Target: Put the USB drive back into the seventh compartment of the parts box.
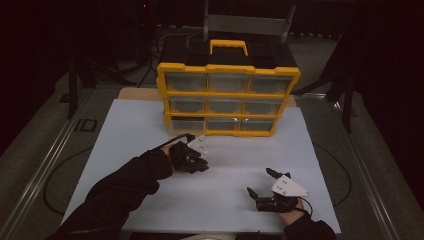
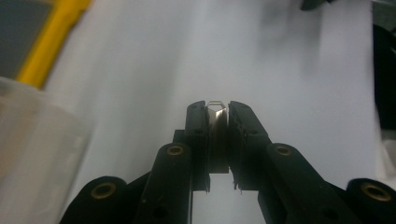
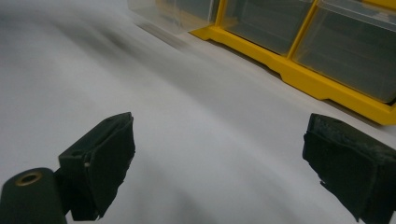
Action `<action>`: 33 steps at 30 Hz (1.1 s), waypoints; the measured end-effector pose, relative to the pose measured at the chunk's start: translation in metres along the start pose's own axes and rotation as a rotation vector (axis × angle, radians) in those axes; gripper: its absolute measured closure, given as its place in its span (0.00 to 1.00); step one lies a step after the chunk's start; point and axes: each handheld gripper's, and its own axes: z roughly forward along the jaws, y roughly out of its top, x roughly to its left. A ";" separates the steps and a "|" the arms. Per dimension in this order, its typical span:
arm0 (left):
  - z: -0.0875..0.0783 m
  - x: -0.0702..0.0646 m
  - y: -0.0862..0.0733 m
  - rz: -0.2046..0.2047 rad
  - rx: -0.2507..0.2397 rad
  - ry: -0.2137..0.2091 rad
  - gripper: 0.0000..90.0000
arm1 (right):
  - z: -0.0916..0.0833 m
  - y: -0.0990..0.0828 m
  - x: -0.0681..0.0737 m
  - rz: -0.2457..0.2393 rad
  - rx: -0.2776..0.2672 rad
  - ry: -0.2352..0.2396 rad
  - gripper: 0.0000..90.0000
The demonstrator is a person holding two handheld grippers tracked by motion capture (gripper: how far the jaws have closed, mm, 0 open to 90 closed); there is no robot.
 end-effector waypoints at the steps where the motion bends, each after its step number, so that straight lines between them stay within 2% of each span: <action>1: -0.003 0.002 0.001 0.002 -0.002 0.013 0.89 | 0.000 0.000 0.000 0.000 0.000 0.000 0.10; 3: -0.005 0.004 0.001 -0.009 -0.011 0.013 0.89 | 0.000 0.000 0.000 0.001 0.001 0.001 0.10; 4: -0.010 0.007 0.002 -0.019 -0.020 0.027 0.89 | 0.000 0.000 0.000 0.001 -0.002 0.001 0.10; 10: -0.019 0.016 0.002 -0.034 -0.031 0.041 0.89 | 0.000 0.000 0.000 0.000 0.001 -0.001 0.10; 16: -0.024 0.025 -0.001 -0.053 -0.028 0.050 0.89 | 0.000 0.000 0.000 0.001 -0.002 -0.001 0.10; 24: -0.035 0.038 -0.004 -0.091 -0.043 0.082 0.89 | 0.000 0.000 0.000 0.001 0.000 -0.005 0.10; 33: -0.042 0.052 -0.003 -0.112 -0.043 0.124 0.89 | 0.000 0.000 0.000 0.001 -0.004 -0.005 0.10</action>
